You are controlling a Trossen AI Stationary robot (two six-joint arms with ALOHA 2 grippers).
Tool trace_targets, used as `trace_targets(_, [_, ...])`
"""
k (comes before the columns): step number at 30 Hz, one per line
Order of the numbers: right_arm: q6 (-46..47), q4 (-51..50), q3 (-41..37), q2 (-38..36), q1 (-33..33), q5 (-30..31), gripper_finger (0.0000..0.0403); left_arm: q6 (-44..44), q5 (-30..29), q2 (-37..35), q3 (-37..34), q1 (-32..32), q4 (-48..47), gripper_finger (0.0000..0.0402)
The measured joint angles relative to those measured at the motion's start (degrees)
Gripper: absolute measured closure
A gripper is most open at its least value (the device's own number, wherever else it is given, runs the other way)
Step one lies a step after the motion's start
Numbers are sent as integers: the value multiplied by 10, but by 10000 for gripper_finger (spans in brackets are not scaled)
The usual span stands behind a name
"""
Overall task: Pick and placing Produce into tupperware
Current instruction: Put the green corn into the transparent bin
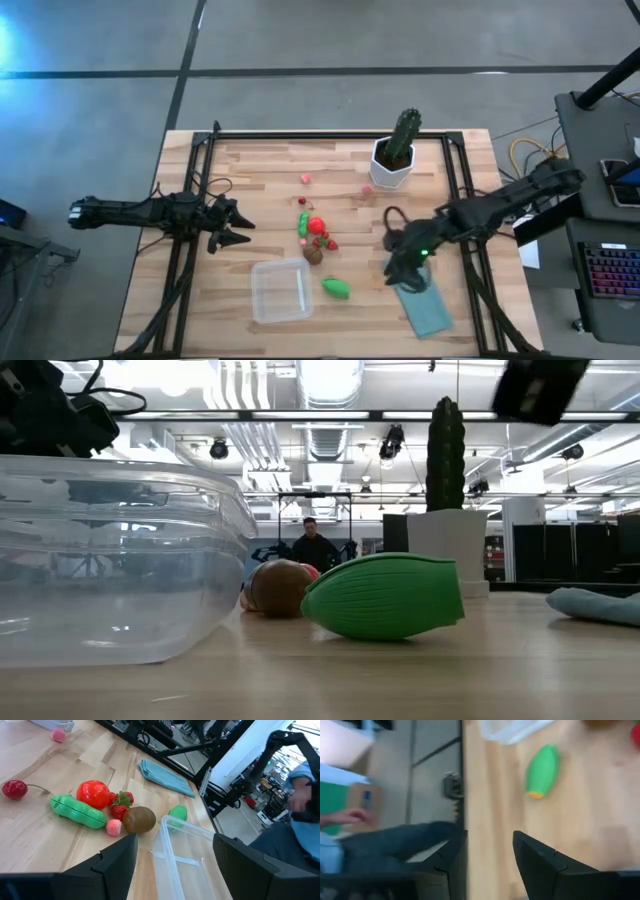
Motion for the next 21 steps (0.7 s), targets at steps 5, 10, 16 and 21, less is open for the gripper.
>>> trace_targets(5, [-90,-20,63,91,-17,63,212,0,0,0,0,0,0,155])
trace_targets(10, [-119,-95,165,191,-17,102,154,0,0,0,0,0,0,155])
trace_targets(16, [-126,-133,290,302,4,140,127,0,0,0,0,0,0,155])
trace_targets(21, [-91,-185,372,384,14,175,136,0,0,0,0,0,0,155])
